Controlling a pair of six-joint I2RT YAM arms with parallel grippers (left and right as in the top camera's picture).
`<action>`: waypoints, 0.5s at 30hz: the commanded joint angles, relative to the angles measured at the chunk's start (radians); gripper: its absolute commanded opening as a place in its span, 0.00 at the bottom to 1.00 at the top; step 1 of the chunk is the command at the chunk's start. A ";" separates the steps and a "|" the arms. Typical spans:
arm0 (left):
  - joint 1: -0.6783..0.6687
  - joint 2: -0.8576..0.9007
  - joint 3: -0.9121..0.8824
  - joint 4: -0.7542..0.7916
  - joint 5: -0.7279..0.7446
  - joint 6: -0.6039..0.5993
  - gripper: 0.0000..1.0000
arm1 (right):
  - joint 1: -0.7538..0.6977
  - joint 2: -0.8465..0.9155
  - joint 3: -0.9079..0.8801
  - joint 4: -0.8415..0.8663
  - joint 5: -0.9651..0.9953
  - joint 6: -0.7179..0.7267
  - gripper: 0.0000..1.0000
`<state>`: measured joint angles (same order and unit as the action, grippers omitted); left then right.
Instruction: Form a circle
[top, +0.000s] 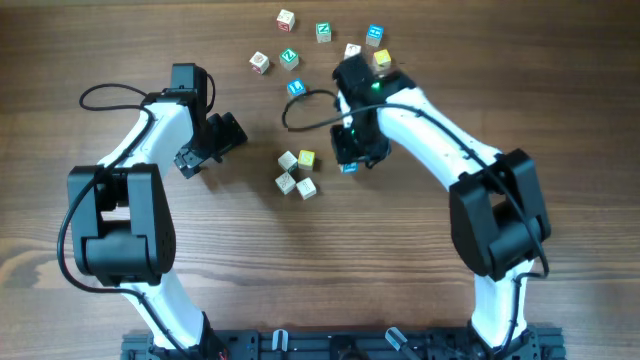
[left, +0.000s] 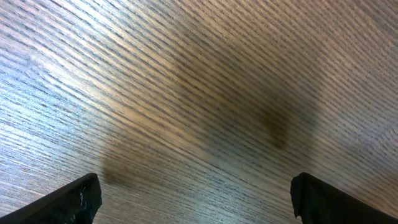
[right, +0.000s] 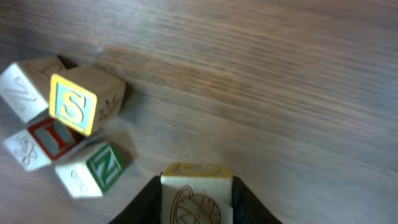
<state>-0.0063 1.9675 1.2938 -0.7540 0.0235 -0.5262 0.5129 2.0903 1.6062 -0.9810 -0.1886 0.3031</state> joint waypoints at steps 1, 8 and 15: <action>0.003 0.011 -0.006 0.002 -0.010 -0.006 1.00 | 0.027 -0.003 -0.064 0.077 -0.016 0.052 0.22; 0.003 0.011 -0.006 0.002 -0.010 -0.006 1.00 | 0.034 -0.003 -0.111 0.140 0.008 0.101 0.27; 0.003 0.011 -0.005 0.002 -0.010 -0.006 1.00 | 0.034 -0.003 -0.116 0.162 0.022 0.120 0.52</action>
<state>-0.0063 1.9675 1.2938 -0.7547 0.0235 -0.5262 0.5446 2.0907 1.4944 -0.8234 -0.1864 0.4076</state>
